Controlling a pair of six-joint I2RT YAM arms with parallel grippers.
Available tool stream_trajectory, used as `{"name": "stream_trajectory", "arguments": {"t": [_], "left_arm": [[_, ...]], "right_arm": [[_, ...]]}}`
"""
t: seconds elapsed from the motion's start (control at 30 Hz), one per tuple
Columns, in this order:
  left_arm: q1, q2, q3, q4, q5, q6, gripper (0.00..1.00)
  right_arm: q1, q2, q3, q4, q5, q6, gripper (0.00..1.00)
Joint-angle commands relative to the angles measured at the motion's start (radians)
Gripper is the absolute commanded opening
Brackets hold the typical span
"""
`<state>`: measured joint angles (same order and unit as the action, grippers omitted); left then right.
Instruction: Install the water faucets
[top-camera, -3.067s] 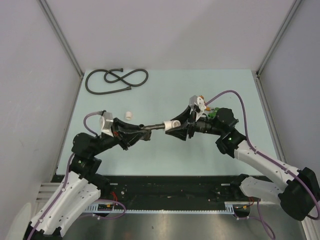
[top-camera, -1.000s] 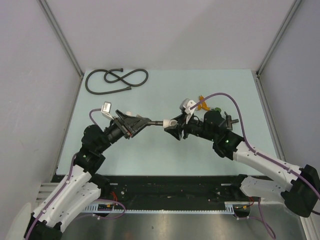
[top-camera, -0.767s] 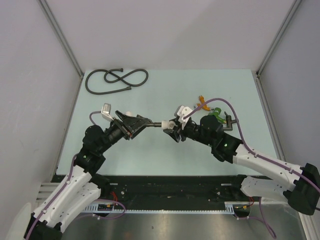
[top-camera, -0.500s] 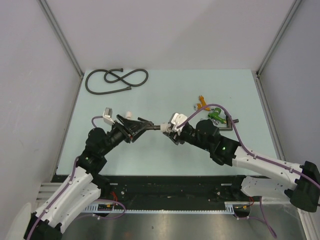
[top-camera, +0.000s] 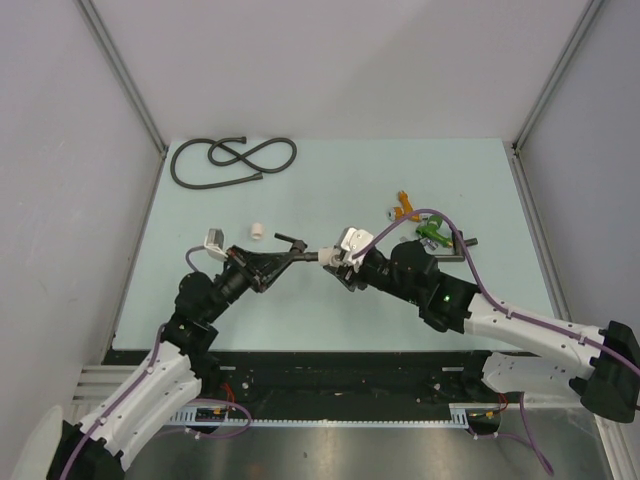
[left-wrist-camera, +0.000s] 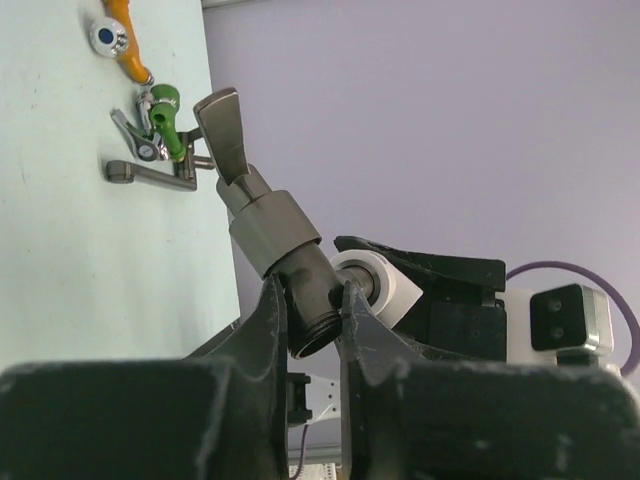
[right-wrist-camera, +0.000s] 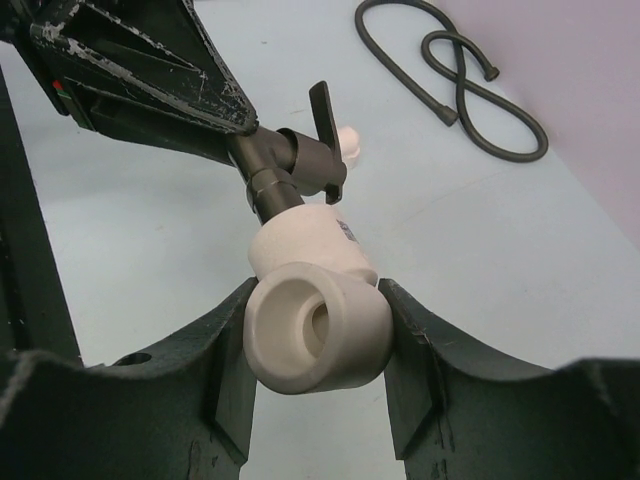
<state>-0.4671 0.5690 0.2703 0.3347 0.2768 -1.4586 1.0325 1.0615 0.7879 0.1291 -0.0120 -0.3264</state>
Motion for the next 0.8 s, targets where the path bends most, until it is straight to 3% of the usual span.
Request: {"name": "stream_trajectory", "arguments": {"t": [0.0, 0.2, 0.43, 0.77], "left_arm": [[-0.005, -0.047, -0.022, 0.213, -0.047, 0.059, 0.00], [-0.005, -0.124, 0.004, 0.219, -0.062, 0.317, 0.00], [-0.008, -0.196, -0.006, 0.253, -0.001, 0.587, 0.00], [-0.015, -0.287, -0.026, 0.322, 0.269, 0.935, 0.00]], "right_arm": [[0.029, 0.000, 0.048, 0.115, -0.117, 0.174, 0.00], [-0.070, 0.018, 0.053, 0.158, -0.195, 0.548, 0.00], [-0.250, 0.098, 0.053, 0.251, -0.497, 0.968, 0.00], [-0.318, 0.221, 0.053, 0.406, -0.715, 1.236, 0.00]]}}
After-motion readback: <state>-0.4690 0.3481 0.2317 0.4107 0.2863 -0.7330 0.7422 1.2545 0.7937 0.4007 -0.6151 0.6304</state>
